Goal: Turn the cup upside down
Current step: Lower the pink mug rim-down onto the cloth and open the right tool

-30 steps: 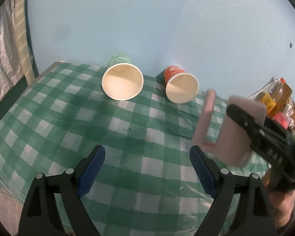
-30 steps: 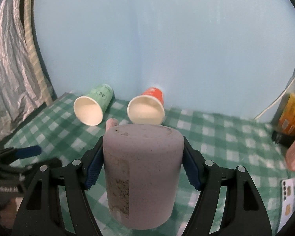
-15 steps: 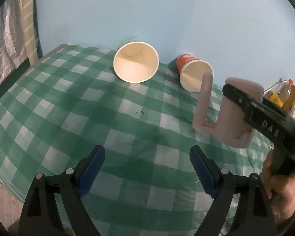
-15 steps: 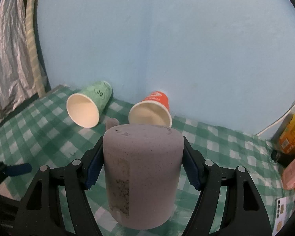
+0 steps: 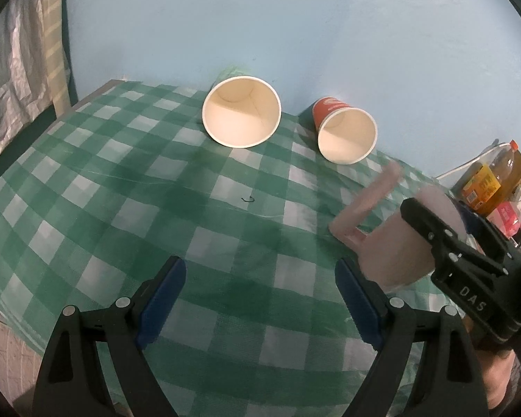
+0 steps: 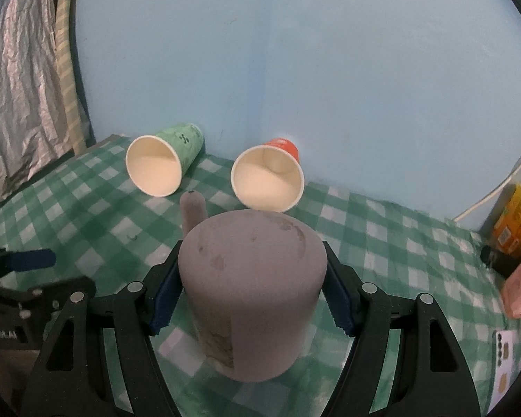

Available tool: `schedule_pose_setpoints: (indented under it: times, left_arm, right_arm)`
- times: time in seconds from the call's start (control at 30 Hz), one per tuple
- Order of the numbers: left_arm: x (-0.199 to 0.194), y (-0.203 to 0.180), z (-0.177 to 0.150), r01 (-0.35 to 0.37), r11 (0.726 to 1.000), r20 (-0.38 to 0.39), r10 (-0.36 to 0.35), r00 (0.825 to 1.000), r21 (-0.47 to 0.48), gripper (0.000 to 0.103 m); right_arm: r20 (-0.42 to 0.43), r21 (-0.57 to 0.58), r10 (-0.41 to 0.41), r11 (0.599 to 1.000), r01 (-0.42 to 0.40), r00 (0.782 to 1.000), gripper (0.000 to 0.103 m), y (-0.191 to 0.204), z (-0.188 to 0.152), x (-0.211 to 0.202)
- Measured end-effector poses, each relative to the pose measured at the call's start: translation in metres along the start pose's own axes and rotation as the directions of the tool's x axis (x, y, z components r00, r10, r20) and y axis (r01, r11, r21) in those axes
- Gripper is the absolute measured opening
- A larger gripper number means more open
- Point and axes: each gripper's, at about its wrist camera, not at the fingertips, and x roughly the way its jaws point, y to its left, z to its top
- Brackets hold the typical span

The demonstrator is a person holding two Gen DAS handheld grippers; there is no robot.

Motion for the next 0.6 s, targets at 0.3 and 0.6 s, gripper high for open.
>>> schedule_pose_setpoints:
  times: [0.3,0.6]
  left_arm:
    - [-0.014,-0.005,-0.001,-0.001,1.000,0.032,0.001,0.999,0.017,0.089]
    - [-0.039,-0.022,-0.006,0.007,0.998,0.092,-0.014,0.996,0.070,0.090]
  right_arm:
    - [0.028,0.023,-0.005,1.000,0.005,1.000,0.073,-0.002,-0.002,-0.015]
    - [0.123,0.058,-0.031,0.998,0.024,0.992,0.074,-0.006,-0.006,-0.063]
